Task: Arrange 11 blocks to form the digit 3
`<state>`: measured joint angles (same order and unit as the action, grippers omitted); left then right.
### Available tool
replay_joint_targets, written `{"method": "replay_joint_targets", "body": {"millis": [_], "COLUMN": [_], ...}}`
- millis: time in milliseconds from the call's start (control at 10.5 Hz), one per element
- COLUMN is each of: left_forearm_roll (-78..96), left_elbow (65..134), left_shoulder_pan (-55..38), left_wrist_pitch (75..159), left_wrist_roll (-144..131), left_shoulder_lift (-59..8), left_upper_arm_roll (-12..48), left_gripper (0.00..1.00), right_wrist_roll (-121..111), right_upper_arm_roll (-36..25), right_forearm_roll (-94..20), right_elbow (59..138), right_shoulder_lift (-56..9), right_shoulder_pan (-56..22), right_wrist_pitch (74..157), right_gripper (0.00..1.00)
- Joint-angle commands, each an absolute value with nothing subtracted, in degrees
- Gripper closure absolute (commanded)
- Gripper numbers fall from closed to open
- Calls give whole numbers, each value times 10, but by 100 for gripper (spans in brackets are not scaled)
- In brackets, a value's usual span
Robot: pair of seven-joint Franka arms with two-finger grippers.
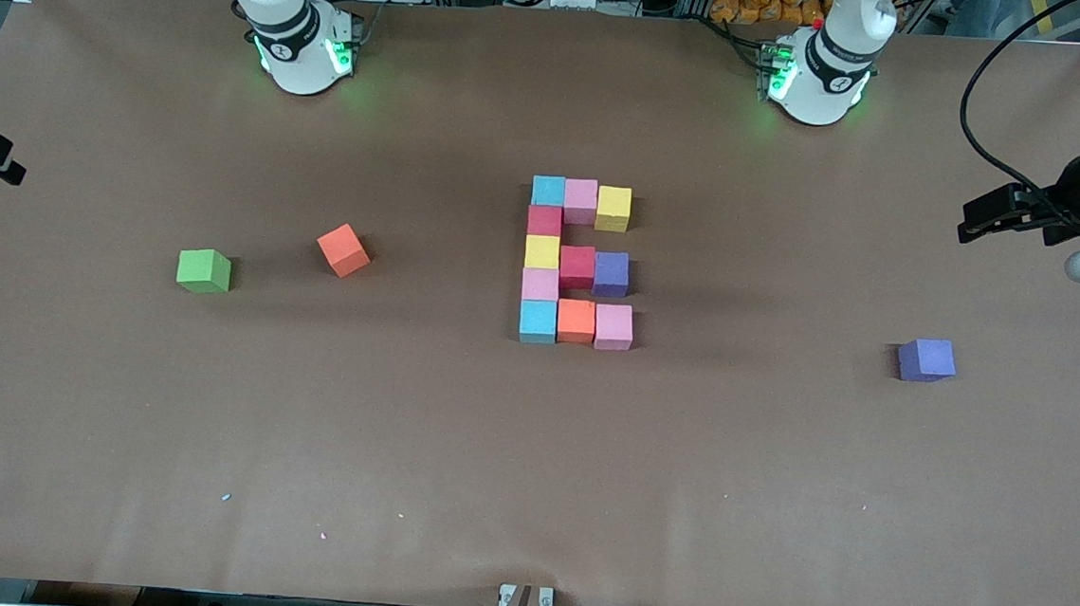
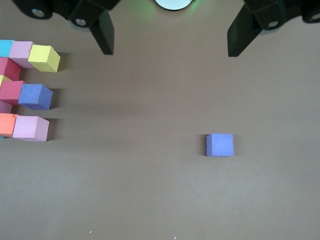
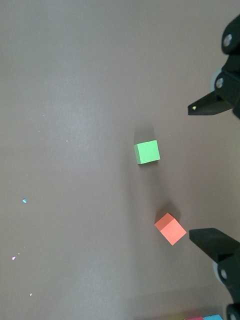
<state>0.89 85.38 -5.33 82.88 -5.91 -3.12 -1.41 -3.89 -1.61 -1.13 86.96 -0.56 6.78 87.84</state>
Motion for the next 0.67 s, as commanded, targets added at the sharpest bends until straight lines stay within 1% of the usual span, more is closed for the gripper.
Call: {"method": "replay_joint_targets", "body": {"millis": [0, 190, 381, 571], "left_forearm_roll": [-2, -2, -1, 0], "left_elbow": [854, 865, 866, 865], "left_shoulder_pan": [-64, -65, -84, -84], "left_wrist_pitch": [819, 820, 820, 820], "left_wrist_roll": [-59, -59, -59, -59], "left_shoulder_lift": [-23, -13, -12, -12], "left_upper_arm_roll": [-25, -26, -46, -49], "left_gripper": [0, 0, 0, 0], "right_wrist_roll": [-47, -47, -47, -47], "right_upper_arm_roll": [-7, -6, -7, -6], "right_forearm_roll": [-19, -20, -19, -18], "right_elbow": [861, 861, 861, 861], "right_shoulder_lift": [-8, -8, -7, -9], "right_shoulder_pan": [80, 80, 81, 77], "right_wrist_pitch": [877, 878, 877, 878], "right_gripper": [0, 0, 0, 0]}}
